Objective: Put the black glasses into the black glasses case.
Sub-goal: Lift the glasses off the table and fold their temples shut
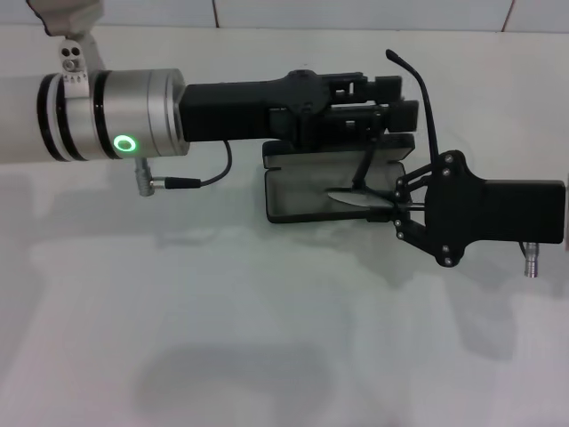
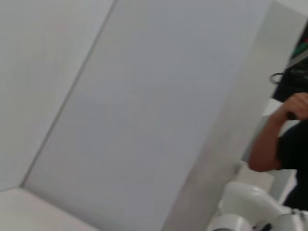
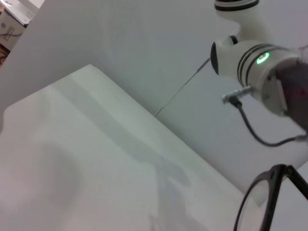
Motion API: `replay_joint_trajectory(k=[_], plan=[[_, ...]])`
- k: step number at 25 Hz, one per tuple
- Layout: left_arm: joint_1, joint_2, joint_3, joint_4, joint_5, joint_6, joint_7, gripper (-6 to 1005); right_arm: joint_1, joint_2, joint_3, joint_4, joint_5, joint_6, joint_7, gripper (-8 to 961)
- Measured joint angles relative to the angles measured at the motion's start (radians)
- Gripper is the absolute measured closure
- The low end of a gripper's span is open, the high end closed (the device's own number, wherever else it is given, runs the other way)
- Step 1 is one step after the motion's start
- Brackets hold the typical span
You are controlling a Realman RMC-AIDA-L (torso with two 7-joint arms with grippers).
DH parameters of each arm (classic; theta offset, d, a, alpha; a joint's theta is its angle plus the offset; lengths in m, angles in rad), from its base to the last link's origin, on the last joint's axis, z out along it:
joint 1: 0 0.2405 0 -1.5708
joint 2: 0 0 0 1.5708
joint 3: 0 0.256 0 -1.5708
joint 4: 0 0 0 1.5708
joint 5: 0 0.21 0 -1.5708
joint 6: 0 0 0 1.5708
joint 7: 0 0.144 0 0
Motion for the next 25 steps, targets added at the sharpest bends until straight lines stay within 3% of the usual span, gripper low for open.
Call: replay_joint_trajectory(k=[6,25], plan=[[-0.003,-0.007,-0.001,-0.009,0.057,-0.062,-0.052,353,-0.007,0.0,0.0,0.001,0.028,-0.008,-0.052,846],[-0.052,-0.029,0.001,-0.009,0.115,-0.085,-0.082,354,-0.008,-0.001,0.008,0.021,0.03,-0.006,-0.097,847]])
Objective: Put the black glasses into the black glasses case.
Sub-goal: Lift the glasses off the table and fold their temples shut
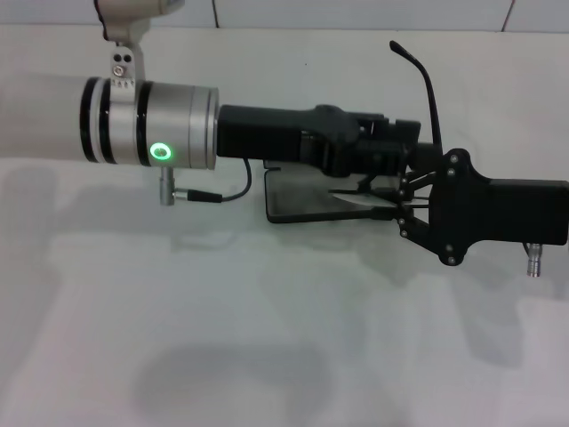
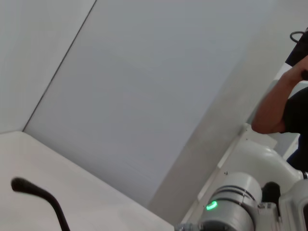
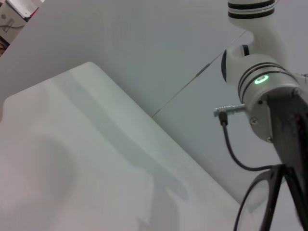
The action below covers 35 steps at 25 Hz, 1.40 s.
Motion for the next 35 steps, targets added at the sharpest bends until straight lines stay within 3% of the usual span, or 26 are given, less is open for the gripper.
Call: replay_joint_trajectory(k=[9,17,28,35], plan=[[0.017,0.03,-0.001,-0.002,-0.054,-0.011,-0.051,354,-0.032,-0.002,0.003,0.038,0.109,-0.009,-0.131,848],[0.006,0.012,0.0,0.006,0.003,-0.012,-0.044,354,-0.028,-0.003,0.003,0.043,0.111,0.0,-0.133,848],[0.015,0.004,-0.001,0.007,-0.054,-0.009,-0.028,354,-0.033,-0.004,0.003,0.048,0.109,0.005,-0.133,847],[-0.011,-0.014,-0.001,0.004,0.015,-0.01,-0.028,354,-0.032,-0.005,0.003,0.056,0.111,0.005,-0.138,846]])
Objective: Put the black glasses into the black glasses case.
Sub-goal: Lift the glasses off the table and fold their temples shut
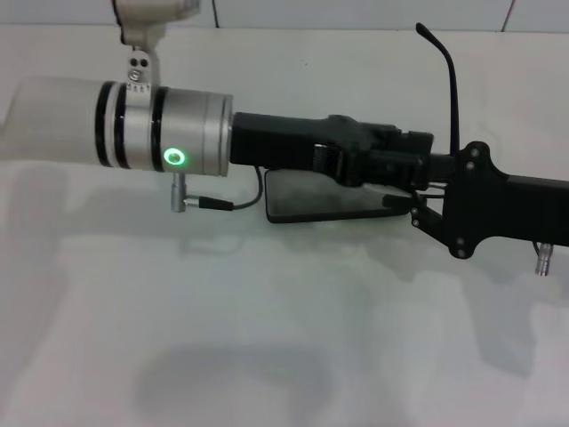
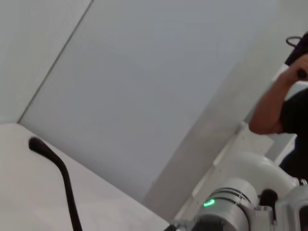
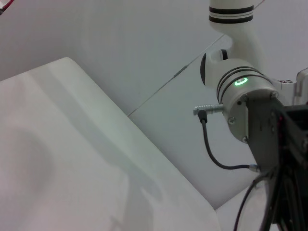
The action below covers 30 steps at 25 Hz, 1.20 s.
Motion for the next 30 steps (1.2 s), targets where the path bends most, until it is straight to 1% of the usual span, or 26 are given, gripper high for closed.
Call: replay_joint_trajectory(k=[3,5,8,10,12,14,17,20,22,24,28,30], plan=[[-0.003,-0.003,0.001,-0.001,0.005,-0.001,0.0,354,0.0,0.0,0.0,0.0,0.0,0.0,-0.007,846],[0.002,-0.001,0.001,-0.001,-0.015,0.0,0.001,354,0.001,0.0,0.0,0.001,0.001,0.0,-0.007,846],[0.02,0.011,0.001,-0.002,-0.061,0.005,0.008,354,-0.002,-0.001,0.0,0.002,0.0,-0.009,-0.007,847],[0.037,0.02,0.001,-0.004,-0.09,0.005,0.014,354,-0.006,-0.003,0.005,0.002,-0.001,-0.044,-0.007,847],[0.052,0.024,0.001,-0.01,-0.104,-0.014,0.021,354,-0.01,-0.005,0.024,0.009,-0.002,-0.126,-0.006,847],[0.06,0.021,0.001,-0.021,-0.111,-0.06,0.035,354,-0.009,-0.005,0.061,0.028,-0.003,-0.229,-0.002,847],[0.062,0.014,0.001,-0.027,-0.105,-0.16,0.054,354,0.009,-0.005,0.139,0.089,0.001,-0.439,0.001,847],[0.053,0.002,0.001,-0.02,-0.095,-0.227,0.071,354,0.042,-0.005,0.197,0.156,0.002,-0.603,0.025,847],[0.039,-0.007,0.001,-0.014,-0.093,-0.238,0.093,355,0.075,-0.005,0.209,0.202,0.003,-0.639,0.065,848],[0.023,-0.009,0.001,0.014,-0.092,-0.24,0.118,355,0.124,-0.004,0.213,0.28,0.003,-0.645,0.098,848],[-0.004,-0.011,0.001,0.05,-0.101,-0.243,0.176,355,0.251,-0.005,0.222,0.489,0.005,-0.635,0.13,848],[-0.009,-0.012,0.001,0.063,-0.122,-0.243,0.221,355,0.278,-0.01,0.223,0.542,0.005,-0.611,0.162,846]])
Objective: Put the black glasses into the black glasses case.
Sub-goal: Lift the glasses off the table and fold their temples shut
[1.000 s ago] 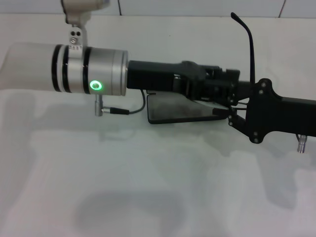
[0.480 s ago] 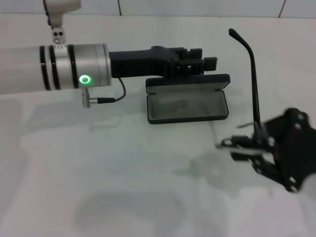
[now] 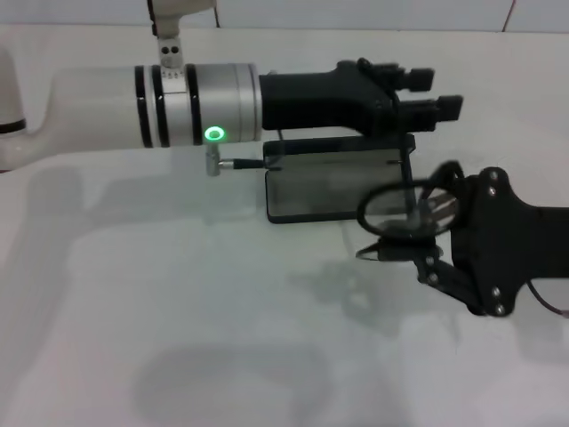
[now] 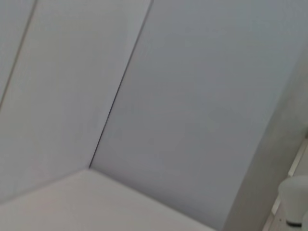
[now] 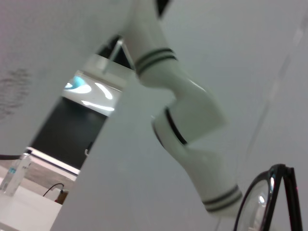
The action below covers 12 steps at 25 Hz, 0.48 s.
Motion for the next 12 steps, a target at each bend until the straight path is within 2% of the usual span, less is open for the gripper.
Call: replay_joint_trajectory(k=[6,12], plan=[[0.032,0.007,-0.001,0.013,-0.093,0.051,0.103,355,0.012,-0.001,0.012,0.053,-0.008,0.102,0.083,846],[0.037,0.006,-0.001,0.012,-0.062,0.076,0.153,355,0.013,-0.008,0.014,0.053,-0.003,0.162,0.169,847]])
